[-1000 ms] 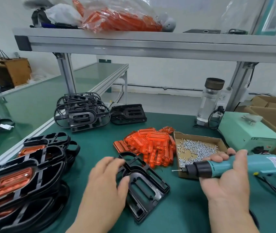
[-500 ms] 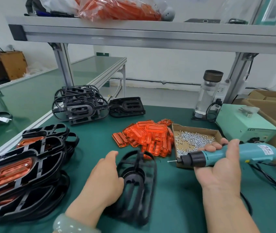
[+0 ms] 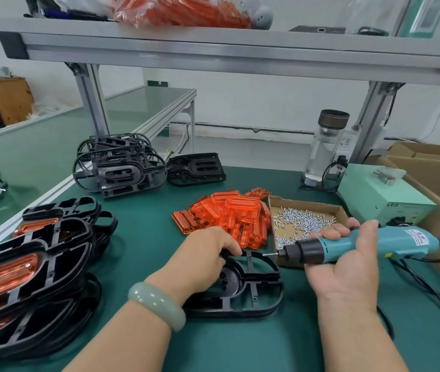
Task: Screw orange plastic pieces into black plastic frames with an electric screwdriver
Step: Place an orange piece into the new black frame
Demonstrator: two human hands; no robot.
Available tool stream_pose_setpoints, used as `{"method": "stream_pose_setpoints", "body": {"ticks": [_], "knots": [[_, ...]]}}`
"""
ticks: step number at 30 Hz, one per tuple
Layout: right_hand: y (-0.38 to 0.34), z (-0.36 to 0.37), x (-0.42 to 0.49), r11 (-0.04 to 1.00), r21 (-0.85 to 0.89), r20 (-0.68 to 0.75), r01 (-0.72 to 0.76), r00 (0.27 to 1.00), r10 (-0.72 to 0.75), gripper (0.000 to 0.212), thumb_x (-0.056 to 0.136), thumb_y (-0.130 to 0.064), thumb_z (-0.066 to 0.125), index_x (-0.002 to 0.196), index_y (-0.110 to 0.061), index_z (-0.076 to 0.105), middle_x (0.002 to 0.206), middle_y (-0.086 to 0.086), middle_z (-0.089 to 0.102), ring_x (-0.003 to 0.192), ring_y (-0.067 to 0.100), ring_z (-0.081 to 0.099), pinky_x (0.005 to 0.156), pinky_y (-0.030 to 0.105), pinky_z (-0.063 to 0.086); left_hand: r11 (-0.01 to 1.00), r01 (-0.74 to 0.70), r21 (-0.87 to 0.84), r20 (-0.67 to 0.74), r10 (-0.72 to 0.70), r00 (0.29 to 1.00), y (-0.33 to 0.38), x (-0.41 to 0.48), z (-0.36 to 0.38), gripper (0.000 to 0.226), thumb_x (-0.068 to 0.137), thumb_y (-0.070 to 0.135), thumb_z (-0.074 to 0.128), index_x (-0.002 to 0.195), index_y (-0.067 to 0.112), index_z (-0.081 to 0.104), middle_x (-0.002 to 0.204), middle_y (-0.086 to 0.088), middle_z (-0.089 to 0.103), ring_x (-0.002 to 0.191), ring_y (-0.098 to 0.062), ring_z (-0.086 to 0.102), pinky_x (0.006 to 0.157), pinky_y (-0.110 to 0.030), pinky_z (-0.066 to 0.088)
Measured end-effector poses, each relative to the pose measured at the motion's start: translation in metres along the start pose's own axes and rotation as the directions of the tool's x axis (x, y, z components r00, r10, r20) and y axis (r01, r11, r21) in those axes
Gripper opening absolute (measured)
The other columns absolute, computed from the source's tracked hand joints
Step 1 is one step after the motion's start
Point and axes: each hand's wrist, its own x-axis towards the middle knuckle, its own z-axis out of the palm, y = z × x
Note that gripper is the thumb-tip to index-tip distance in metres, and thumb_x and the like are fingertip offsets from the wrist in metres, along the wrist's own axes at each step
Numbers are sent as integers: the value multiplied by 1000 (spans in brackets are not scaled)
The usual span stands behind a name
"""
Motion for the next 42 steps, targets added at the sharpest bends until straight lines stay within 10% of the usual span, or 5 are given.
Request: {"method": "stream_pose_setpoints", "body": {"ticks": [13,22,33,39,42], "knots": [[-8,3,6,979,-202,12,-4,1000,7,22,89,-45,59,82,-26,51,62,-13,47,50,3,46,55,16,41,975,188,-118,-396,-220,892,-11,31,9,32,86,33,63,116,23,63,111,4,65,99,-14,60,85,-24,43],[-7,3,8,980,-200,-9,-15,1000,13,22,93,-44,57,85,-24,51,61,-12,47,49,3,45,55,18,43,975,100,198,-163,-68,984,3,84,18,43,99,31,36,142,32,34,149,8,36,142,-28,15,113,-49,16],[-6,3,8,983,-182,-14,-15,1000,13,22,89,-43,60,85,-23,52,62,-12,47,49,3,45,57,19,44,996,39,-81,-461,-72,884,4,51,9,6,89,23,56,93,25,61,87,13,61,82,-8,55,75,-19,36],[-6,3,8,983,-180,-13,-23,1000,20,22,91,-44,59,84,-24,52,61,-12,47,48,3,46,52,15,45,147,59,-987,-8,-419,908,17,14,-3,8,93,17,53,87,16,58,87,-5,73,70,-14,67,54,-25,52],[-5,3,7,978,-207,4,-20,1000,21,22,92,-45,57,83,-26,50,62,-13,46,49,3,45,54,17,43,109,0,-994,-40,-358,933,16,-3,-7,7,90,20,58,85,20,62,82,1,70,63,-6,59,55,-20,51]]}}
